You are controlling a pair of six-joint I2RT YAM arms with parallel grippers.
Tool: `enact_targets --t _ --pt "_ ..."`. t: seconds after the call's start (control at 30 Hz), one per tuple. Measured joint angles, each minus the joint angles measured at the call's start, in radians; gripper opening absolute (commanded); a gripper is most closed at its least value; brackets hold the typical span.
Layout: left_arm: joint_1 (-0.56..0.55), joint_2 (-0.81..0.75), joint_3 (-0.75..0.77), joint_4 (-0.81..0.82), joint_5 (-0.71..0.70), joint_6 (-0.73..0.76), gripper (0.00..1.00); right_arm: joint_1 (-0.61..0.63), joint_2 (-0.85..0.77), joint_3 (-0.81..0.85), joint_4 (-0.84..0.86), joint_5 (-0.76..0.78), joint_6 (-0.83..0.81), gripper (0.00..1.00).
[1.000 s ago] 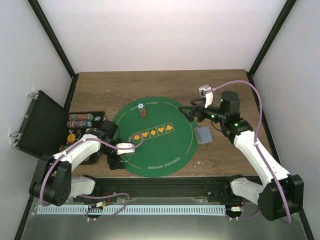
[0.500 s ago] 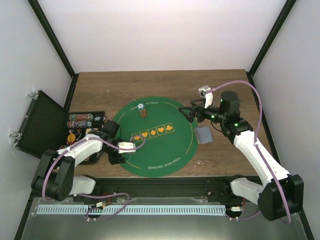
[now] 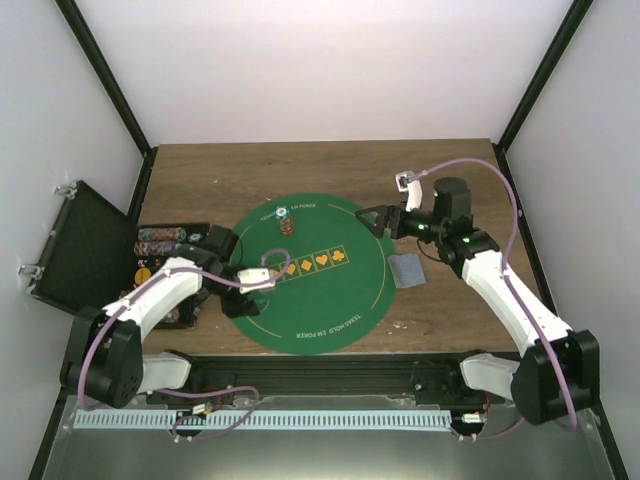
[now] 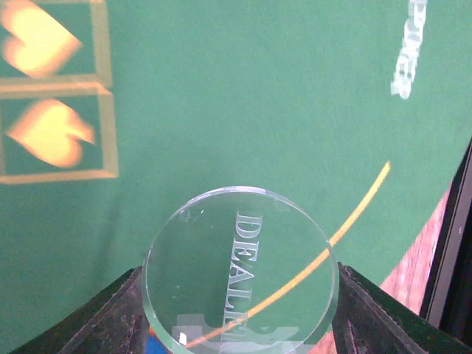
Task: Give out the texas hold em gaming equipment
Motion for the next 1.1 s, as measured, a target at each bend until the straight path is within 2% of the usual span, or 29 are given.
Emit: enact_targets --t 0.03,0.17,0.3,0.4,0.57,0.87,1.0,1.1 --pt "0.001 -0.002 0.044 -0.025 0.011 -0.02 0.32 0.0 0.019 0.006 0.002 -0.016 0.027 0.92" --pt "0.005 -0.004 0.261 -0.086 0.047 -0.12 0.32 0.026 0.117 0.007 0.079 -0.111 0.206 0.88" --pt "0.005 -0.019 0.403 -0.122 0.067 -0.212 0.3 0.15 0.209 0.032 0.139 -0.123 0.299 0.79" --pt "0.002 -0.024 0.47 -0.142 0.064 -0.267 0.3 0.254 0.34 0.123 0.18 -0.154 0.346 0.73" --pt "-0.003 -0.027 0.496 -0.15 0.029 -0.312 0.3 0.348 0.494 0.219 0.275 -0.206 0.417 0.64" --pt "-0.006 -0.026 0.496 -0.151 0.002 -0.34 0.3 0.389 0.614 0.277 0.4 -0.257 0.514 0.52" --pt "-0.006 -0.024 0.496 -0.141 0.002 -0.346 0.3 0.407 0.645 0.303 0.422 -0.267 0.533 0.42" --pt "-0.006 -0.019 0.496 -0.13 0.002 -0.353 0.3 0.423 0.673 0.326 0.431 -0.279 0.542 0.25"
